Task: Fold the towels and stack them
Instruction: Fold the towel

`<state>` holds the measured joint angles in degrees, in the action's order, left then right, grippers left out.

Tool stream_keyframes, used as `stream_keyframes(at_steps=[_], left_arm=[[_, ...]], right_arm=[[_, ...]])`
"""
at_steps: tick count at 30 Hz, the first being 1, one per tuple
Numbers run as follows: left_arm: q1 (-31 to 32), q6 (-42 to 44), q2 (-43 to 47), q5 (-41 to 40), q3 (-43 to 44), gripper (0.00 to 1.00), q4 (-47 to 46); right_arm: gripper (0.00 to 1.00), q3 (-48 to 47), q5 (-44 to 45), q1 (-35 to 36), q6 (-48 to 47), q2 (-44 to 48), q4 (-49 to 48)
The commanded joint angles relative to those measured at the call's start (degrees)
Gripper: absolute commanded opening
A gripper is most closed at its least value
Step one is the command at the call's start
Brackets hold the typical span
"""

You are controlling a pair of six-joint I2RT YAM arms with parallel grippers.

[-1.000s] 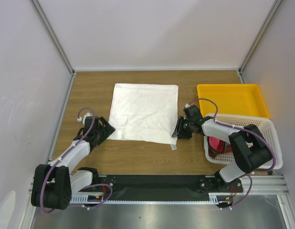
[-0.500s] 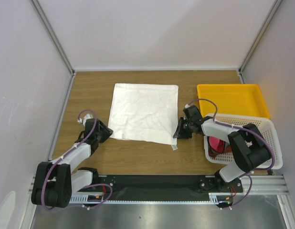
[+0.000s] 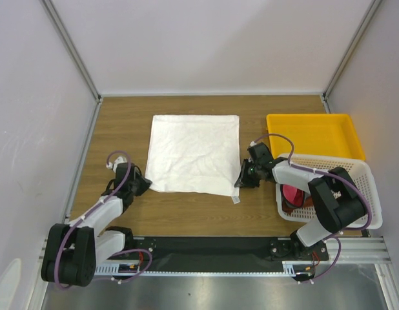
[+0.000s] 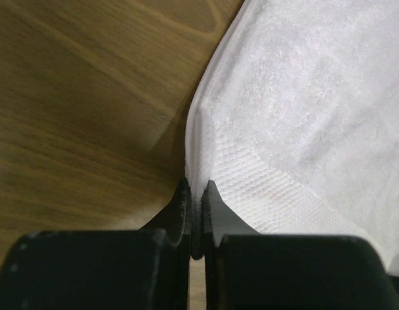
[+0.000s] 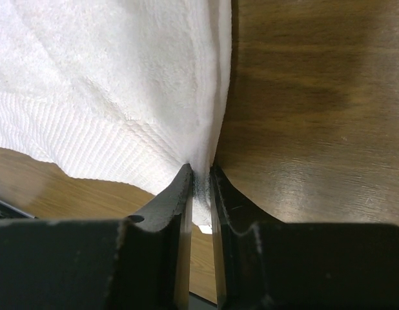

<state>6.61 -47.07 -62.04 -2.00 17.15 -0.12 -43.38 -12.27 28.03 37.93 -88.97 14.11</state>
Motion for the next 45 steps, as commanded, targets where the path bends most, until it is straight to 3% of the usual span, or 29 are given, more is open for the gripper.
stream_keyframes(at_steps=[1, 15, 27, 37, 45], left_arm=[[1.0, -0.7, 4.3, -2.4, 0.5, 0.0, 6.3], [6.2, -4.3, 14.8, -7.0, 3.0, 0.0, 19.4], [7.4, -6.4, 22.2, -12.1, 9.7, 0.0, 31.2], [7.4, -4.7, 17.3, -15.7, 17.4, 0.0, 30.0], [7.4, -1.9, 7.5, -16.9, 26.3, 0.0, 24.9]], right_arm=[[0.0, -0.7, 0.9, 0.3, 0.5, 2.4, 1.4], [0.0, 3.6, 1.0, 0.4, 3.1, 10.7, 3.6], [0.0, 0.9, 2.3, 0.4, 3.7, 15.9, 7.8], [0.0, -7.7, 3.7, -0.7, 2.1, 14.2, 8.9], [0.0, -15.1, -0.4, -6.1, 0.7, 9.9, 4.4]])
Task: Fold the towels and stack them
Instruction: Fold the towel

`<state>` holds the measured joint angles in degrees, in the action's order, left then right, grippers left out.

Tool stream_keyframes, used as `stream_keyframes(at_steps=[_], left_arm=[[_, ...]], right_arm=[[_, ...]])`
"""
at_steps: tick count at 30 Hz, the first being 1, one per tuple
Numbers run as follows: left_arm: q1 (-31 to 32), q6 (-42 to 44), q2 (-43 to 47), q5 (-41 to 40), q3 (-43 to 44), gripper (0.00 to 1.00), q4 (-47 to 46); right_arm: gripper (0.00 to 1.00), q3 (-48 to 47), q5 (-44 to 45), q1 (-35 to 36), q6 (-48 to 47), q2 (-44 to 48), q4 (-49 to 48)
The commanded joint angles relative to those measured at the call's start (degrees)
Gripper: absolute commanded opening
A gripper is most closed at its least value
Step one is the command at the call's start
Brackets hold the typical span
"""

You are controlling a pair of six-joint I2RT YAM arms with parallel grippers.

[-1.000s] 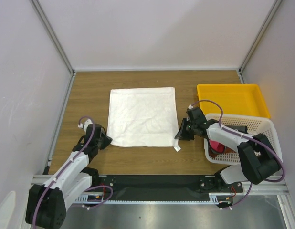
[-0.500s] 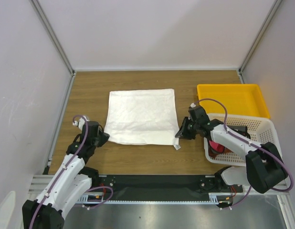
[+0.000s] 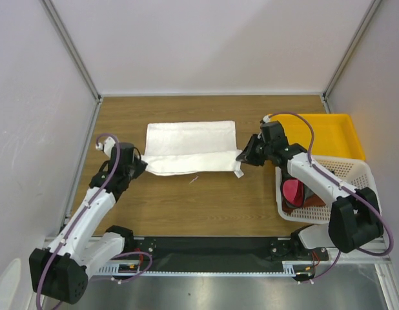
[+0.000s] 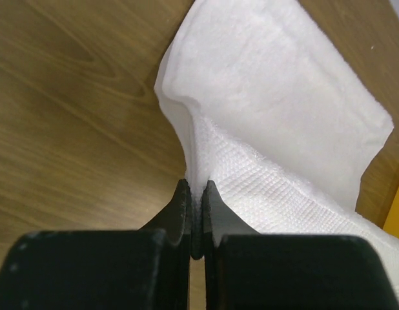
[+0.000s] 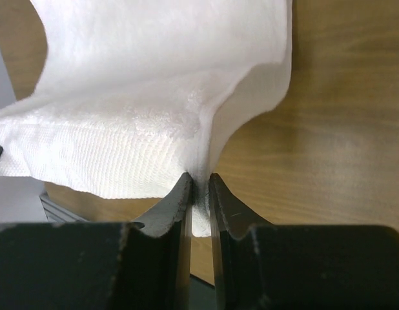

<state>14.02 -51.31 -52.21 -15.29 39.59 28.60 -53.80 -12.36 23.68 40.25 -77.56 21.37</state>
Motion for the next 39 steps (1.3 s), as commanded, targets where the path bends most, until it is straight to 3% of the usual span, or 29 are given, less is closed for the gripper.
stream_keyframes(at_steps=[1, 17, 28, 39], left_arm=[[0.0, 3.0, -3.3, -3.6, 5.6, 0.01, -5.1], [-2.5, 4.4, -33.0, -4.1, 25.7, 0.0, -9.7], [-5.1, 4.4, -43.2, -1.0, 28.1, 0.0, -15.0], [-5.2, 5.4, -50.4, -3.5, 31.8, 0.0, -12.9]], right_arm=[[0.0, -6.7, -0.5, -2.1, -2.8, -3.3, -3.2], [0.0, -26.1, -5.3, -8.5, -7.2, -25.7, -6.8], [0.0, -29.4, -6.2, -10.5, -8.1, -34.2, -7.6], [0.0, -32.6, -7.5, -10.8, -8.8, -40.6, -7.6]])
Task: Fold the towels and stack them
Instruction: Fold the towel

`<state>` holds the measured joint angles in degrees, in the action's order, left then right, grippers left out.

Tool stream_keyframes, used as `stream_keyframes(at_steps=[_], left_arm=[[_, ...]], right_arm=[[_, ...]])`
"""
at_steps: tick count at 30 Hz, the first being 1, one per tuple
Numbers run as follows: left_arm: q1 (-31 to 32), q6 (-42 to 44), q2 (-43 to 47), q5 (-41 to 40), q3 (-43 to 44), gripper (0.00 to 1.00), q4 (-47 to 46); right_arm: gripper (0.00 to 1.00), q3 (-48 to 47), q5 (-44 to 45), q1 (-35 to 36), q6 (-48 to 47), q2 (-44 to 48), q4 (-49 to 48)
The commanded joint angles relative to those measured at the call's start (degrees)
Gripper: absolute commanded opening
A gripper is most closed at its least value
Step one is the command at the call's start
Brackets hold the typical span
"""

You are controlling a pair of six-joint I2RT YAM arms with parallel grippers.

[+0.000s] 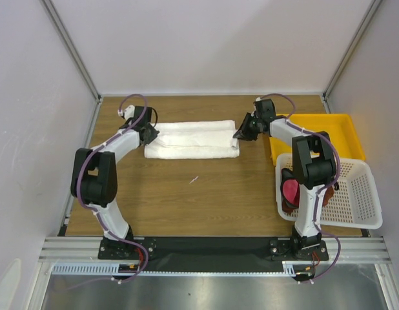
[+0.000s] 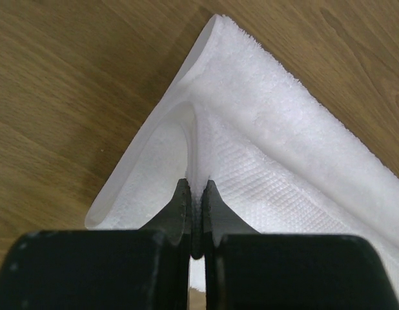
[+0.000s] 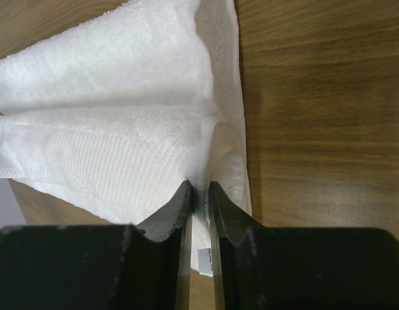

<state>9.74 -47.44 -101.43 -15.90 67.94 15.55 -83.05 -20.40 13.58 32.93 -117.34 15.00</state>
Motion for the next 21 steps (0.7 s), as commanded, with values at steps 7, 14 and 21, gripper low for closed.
stream_keyframes(at_steps=[7, 14, 21], left_arm=[[-1.0, 1.6, -1.8, -3.1, 6.0, 0.0, 0.3], [-2.5, 0.3, -5.4, 0.2, 10.6, 0.0, 2.5], [-3.3, -0.6, -9.0, 3.0, 14.5, 0.12, 1.7]], right_arm=[[0.0, -7.2, 1.3, -0.9, -2.3, -0.8, -0.2], [0.0, -13.7, -0.5, -1.8, -1.8, -5.5, 1.9], [0.17, -17.1, -5.4, -2.9, 0.9, -9.1, -0.8]])
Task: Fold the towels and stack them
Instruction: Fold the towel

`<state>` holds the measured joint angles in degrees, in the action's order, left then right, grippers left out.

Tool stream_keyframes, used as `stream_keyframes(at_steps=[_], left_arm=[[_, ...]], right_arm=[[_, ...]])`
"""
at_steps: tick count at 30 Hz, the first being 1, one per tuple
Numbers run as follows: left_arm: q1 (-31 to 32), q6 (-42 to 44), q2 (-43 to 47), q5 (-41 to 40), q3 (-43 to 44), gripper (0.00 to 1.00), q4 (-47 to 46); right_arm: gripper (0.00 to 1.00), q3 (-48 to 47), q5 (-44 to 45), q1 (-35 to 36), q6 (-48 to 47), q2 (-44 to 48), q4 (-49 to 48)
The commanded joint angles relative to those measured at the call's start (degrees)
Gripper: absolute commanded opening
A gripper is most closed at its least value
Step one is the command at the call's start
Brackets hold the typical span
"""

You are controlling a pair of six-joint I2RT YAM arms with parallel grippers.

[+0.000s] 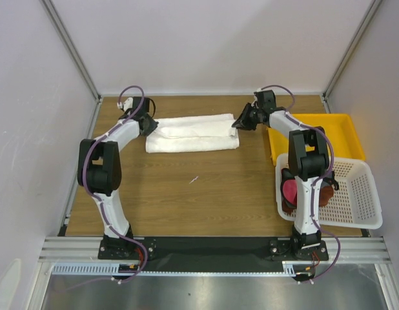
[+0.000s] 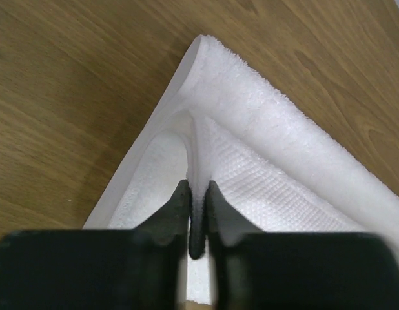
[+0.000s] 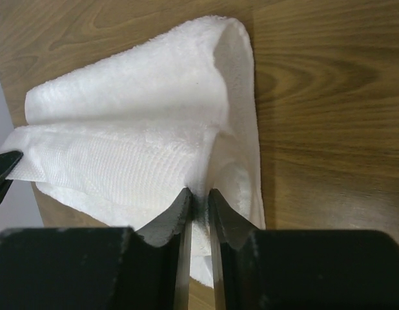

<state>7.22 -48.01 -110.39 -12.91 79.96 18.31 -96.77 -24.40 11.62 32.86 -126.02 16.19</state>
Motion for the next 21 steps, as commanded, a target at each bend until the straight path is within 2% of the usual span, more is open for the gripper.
stream_keyframes(at_steps=[1, 2, 3, 4, 5, 7, 9, 13, 16, 18, 20, 21], left_arm=[[-0.8, 0.4, 0.0, -0.1, 2.7, 0.23, -1.7], [-0.8, 1.0, 0.0, -0.4, 3.0, 0.29, -2.0], [-0.8, 1.4, -0.2, -0.8, 4.1, 0.35, -1.9], [-0.8, 1.7, -0.4, -1.6, 4.8, 0.49, -1.8], [-0.9, 2.6, -0.7, -1.7, 5.4, 0.53, -2.0], [-1.1, 3.4, -1.0, -1.8, 7.1, 0.59, -2.4], [-1.2, 3.8, -1.2, -1.2, 8.5, 0.63, -3.6], [-1.2, 4.3, -2.2, 1.6, 10.5, 0.73, -7.0], [-1.2, 6.1, -2.4, 2.3, 12.7, 0.77, -5.7], [-1.2, 7.1, 0.2, 0.3, 12.8, 0.78, -1.1], [-1.2, 5.0, 4.4, -0.5, 9.3, 0.83, -0.2], [-0.9, 3.6, 6.8, 0.8, 2.4, 0.84, -1.6]], right_arm=[[0.21, -3.5, -1.5, -1.0, 1.1, -0.7, -2.4], [0.29, -3.9, -1.7, -1.1, 1.1, -0.9, -2.6], [0.31, -4.4, -2.0, -1.1, 1.2, -1.2, -2.6], [0.34, -5.5, -2.7, -1.2, 1.2, -1.5, -2.6], [0.39, -6.2, -3.1, -1.2, 1.4, -1.9, -2.6], [0.44, -7.7, -4.0, -1.2, 2.0, -2.5, -3.4], [0.5, -8.4, -5.3, -1.4, 3.8, -3.1, -5.2], [0.54, -9.6, -7.0, -1.5, 8.1, -4.4, -9.4], [0.56, -11.5, -8.2, -1.9, 9.4, -5.1, -9.7], [0.57, -12.2, -6.6, -2.0, 8.5, -3.4, -7.1], [0.61, -11.6, -3.8, -2.0, 5.8, -1.2, -4.8], [0.63, -9.7, -1.5, -1.8, 5.4, 0.1, -4.1]])
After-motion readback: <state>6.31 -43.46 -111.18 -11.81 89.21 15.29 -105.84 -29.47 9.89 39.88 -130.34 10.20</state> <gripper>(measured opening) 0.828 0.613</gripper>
